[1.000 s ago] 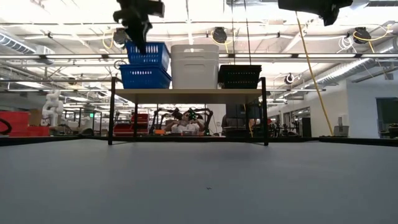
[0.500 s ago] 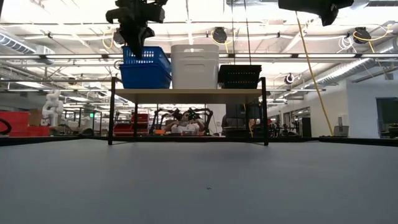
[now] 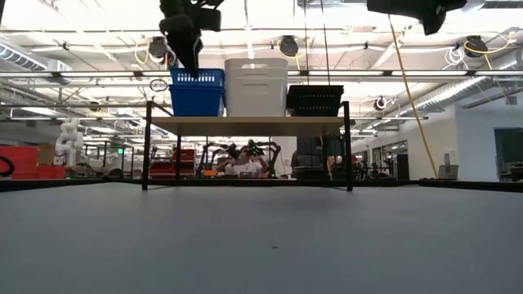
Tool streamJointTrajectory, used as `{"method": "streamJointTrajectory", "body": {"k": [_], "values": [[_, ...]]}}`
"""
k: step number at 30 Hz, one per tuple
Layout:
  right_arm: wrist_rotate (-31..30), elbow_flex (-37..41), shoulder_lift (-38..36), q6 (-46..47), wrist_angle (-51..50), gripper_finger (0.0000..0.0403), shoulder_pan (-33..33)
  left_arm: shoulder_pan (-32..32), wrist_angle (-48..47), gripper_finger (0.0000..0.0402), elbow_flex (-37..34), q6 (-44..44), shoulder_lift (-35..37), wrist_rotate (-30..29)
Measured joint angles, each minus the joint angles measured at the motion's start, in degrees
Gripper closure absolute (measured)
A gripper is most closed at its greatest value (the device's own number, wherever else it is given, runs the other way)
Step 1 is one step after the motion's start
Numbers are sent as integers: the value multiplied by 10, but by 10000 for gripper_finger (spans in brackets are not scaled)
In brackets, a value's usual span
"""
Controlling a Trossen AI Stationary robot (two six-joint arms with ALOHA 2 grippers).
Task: Stack baskets on shelf by color
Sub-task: Stack the blue bin on the blue bin on the shelf, then return to Home Position
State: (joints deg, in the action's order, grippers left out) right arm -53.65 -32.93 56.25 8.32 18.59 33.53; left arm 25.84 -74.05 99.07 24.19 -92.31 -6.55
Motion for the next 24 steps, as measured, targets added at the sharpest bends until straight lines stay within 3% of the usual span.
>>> {"method": "streamJointTrajectory", "body": {"k": [4,8,15,18,21,24], "values": [[0,0,0,-3,-1,360,1,-1,-20,195,0,-2,6,-7],[0,0,0,-1,-6,360,1,-7,-32,155,0,-37,25,-56],[0,0,0,14,-46,360,-7,-15,-4,148,-11,-158,113,-58],[0,0,0,-3,-58,360,-30,-21,90,168,-83,-171,180,-52],[3,0,-14,-64,-59,360,-61,-30,221,193,-198,-172,251,-38],[68,0,-54,-141,-52,360,-95,-48,351,217,-316,-172,314,-24]]}}
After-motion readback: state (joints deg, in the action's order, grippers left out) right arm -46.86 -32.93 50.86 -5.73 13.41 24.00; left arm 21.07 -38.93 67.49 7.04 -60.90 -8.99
